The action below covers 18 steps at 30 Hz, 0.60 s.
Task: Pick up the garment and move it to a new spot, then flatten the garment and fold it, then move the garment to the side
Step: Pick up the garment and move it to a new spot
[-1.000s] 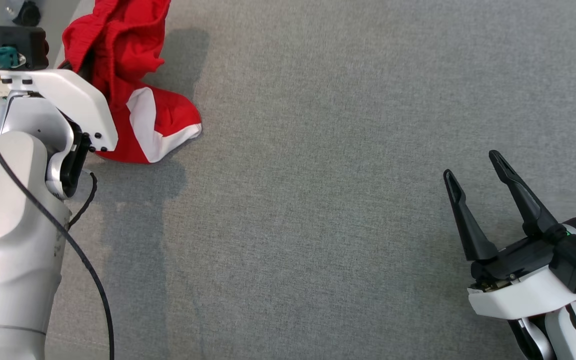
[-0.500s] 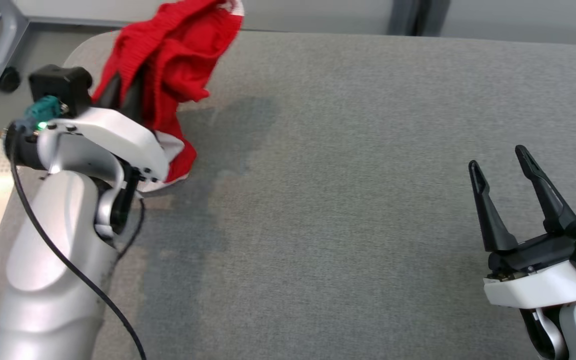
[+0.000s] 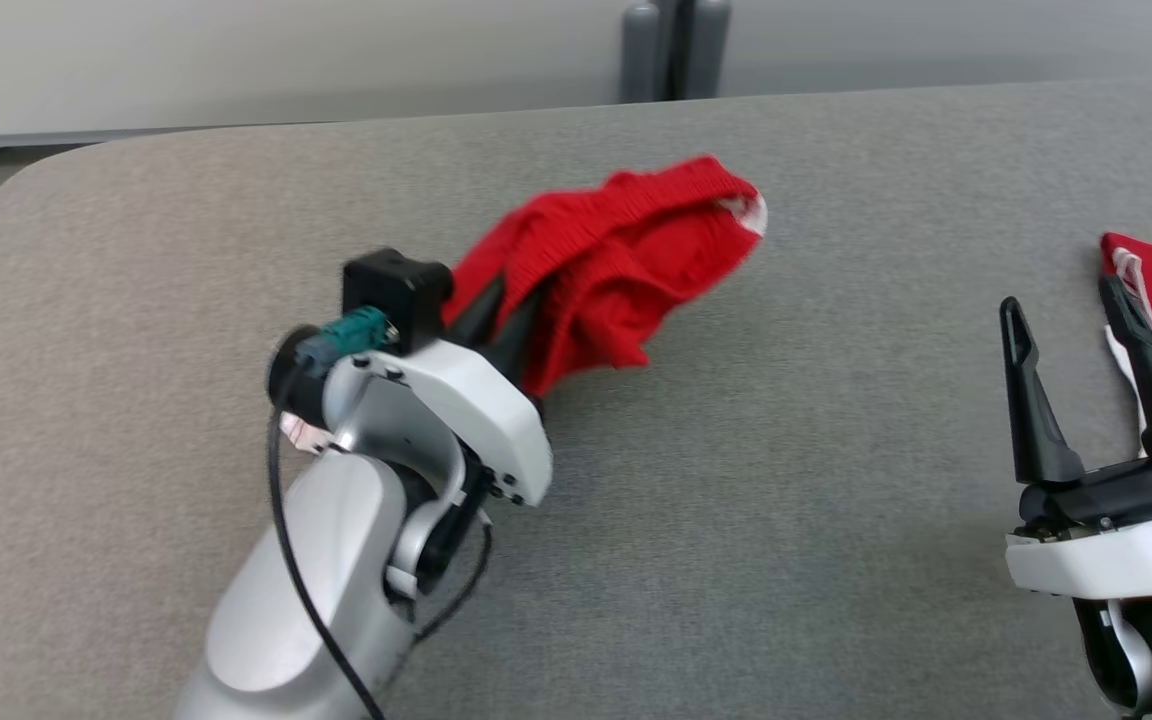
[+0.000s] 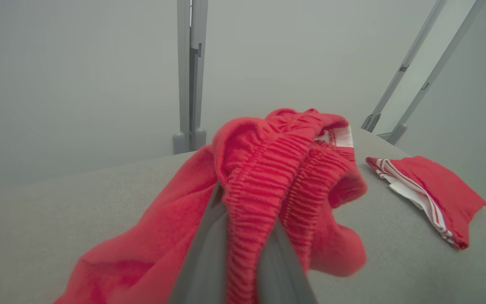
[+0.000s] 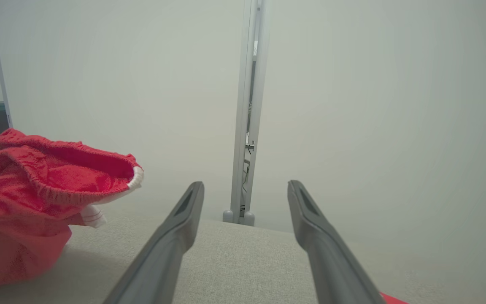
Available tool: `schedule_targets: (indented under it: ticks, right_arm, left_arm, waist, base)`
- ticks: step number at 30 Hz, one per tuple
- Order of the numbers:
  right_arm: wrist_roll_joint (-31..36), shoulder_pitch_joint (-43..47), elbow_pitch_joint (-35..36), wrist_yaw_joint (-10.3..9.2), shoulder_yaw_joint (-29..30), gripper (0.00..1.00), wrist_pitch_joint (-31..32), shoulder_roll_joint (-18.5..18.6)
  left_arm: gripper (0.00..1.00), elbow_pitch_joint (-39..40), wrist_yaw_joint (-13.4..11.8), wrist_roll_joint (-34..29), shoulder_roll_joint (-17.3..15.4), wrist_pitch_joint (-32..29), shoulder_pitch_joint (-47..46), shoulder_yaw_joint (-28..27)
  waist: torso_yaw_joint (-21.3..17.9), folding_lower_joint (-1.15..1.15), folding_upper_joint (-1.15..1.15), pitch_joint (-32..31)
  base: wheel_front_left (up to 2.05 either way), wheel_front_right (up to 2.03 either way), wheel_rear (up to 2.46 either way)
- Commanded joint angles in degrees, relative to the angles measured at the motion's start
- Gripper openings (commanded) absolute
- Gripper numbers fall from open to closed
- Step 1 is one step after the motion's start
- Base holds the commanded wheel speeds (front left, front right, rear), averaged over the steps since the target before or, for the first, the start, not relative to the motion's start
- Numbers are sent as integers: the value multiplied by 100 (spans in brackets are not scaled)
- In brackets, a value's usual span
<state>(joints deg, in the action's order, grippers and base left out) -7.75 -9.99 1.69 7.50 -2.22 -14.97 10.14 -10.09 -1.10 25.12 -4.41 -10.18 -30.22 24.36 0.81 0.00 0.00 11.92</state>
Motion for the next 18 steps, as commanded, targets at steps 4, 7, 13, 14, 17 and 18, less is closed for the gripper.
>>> schedule_targets:
  ticks: [4, 7, 13, 14, 17, 18]
  right_arm:
    - [91, -10, 6, -2, 222, 100, -25, -126]
    - [112, -43, -32, -2, 260, 100, -26, -176]
    - [109, -143, -51, -2, 288, 100, -28, -242]
    - [98, -149, -47, -2, 276, 100, -28, -251]
    - [73, -153, -50, -2, 269, 100, -29, -264]
    - [69, -157, -53, -2, 276, 100, -29, -269]
  left_arm:
    - [0, -172, -152, 376, 111, -7, 106, 416]
    - [0, -383, -335, 697, 143, 157, -46, 858]
    - [0, -1021, -906, 1374, 140, 750, -493, 1729]
    - [0, -1140, -970, 1485, 135, 847, -574, 1865]
    - [21, -1463, -1068, 1758, 136, 1017, -787, 2310]
    - [100, -1551, -1069, 1844, 133, 1047, -844, 2444]
  waist:
    - [-478, 0, 0, 42]
    - [-721, 0, 0, 98]
    - [-1148, 0, 0, 233]
    - [-1197, 0, 0, 257]
    - [-1279, 0, 0, 306]
    - [-1287, 0, 0, 316]
  base:
    - [0, 0, 0]
    - [0, 0, 0]
    - [0, 0, 0]
    - [0, 0, 0]
    - [0, 0, 0]
    - [0, 0, 0]
